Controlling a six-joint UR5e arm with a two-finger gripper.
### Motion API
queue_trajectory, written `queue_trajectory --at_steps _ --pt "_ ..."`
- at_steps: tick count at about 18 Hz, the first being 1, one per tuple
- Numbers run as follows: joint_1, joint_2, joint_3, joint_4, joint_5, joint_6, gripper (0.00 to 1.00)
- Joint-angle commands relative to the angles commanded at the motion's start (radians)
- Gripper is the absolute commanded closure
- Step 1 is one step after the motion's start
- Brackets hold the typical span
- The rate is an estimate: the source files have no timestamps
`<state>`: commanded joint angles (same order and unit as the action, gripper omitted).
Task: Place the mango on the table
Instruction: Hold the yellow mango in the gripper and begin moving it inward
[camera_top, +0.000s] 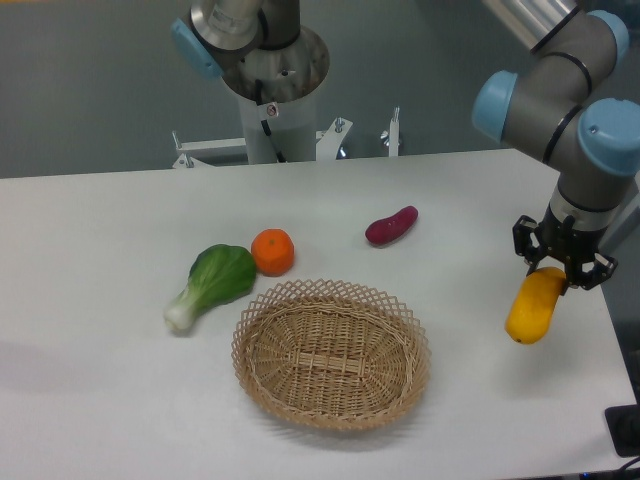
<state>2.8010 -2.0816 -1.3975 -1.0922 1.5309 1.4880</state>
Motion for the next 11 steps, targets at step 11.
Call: queue_trajectory --at_steps 11 --pt "-0.002 0.0 -0.002 0.002 -0.005 -0.026 0.82"
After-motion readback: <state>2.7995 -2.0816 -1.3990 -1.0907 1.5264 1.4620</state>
